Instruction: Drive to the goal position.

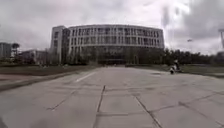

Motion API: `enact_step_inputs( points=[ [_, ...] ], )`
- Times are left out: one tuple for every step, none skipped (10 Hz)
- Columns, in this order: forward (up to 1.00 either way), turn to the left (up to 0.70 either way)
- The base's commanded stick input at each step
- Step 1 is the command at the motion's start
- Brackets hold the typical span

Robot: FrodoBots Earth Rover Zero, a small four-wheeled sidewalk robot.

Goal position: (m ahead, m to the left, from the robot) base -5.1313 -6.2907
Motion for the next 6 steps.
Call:
enact_step_inputs(
  points=[
    [0.70,0.00],
    [0.70,0.00],
    [0.70,0.00],
    [0.70,0.00],
    [0.70,0.00],
    [0.70,0.00]
  ],
)
